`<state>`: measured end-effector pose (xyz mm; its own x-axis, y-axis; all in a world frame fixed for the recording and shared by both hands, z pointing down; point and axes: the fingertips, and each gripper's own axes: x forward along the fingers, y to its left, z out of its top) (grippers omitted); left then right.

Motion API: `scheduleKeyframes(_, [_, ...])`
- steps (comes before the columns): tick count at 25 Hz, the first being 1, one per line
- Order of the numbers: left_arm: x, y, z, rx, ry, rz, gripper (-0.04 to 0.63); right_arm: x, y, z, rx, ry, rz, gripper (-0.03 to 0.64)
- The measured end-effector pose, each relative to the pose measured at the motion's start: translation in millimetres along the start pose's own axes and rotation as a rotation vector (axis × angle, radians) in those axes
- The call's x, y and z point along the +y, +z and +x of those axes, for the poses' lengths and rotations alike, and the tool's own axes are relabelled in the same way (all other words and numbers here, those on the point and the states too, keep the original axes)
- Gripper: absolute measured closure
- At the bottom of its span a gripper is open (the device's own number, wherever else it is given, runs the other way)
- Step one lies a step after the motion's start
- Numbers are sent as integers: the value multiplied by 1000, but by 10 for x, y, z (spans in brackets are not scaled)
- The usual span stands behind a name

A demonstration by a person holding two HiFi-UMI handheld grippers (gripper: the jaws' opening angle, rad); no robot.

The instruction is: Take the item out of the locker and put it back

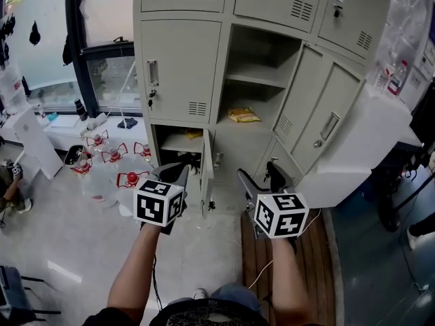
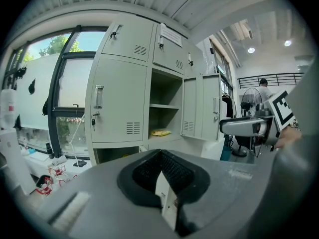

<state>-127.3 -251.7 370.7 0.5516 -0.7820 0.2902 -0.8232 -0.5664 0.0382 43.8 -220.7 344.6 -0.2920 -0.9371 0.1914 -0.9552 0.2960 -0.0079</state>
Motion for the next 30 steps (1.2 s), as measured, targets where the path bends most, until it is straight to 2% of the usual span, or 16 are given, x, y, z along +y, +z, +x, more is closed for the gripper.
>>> scheduleKeyframes(10, [168, 35, 271, 1, 19, 1, 594, -144, 13, 469, 5, 25, -31, 268])
scheduleKeyframes(15, [344, 41, 457, 9, 57, 4, 594, -307, 72, 876, 4, 59, -52, 272])
scheduleKeyframes(30, [532, 258, 1302, 30, 131, -16, 594, -876, 57, 2010, 80, 157, -126, 308])
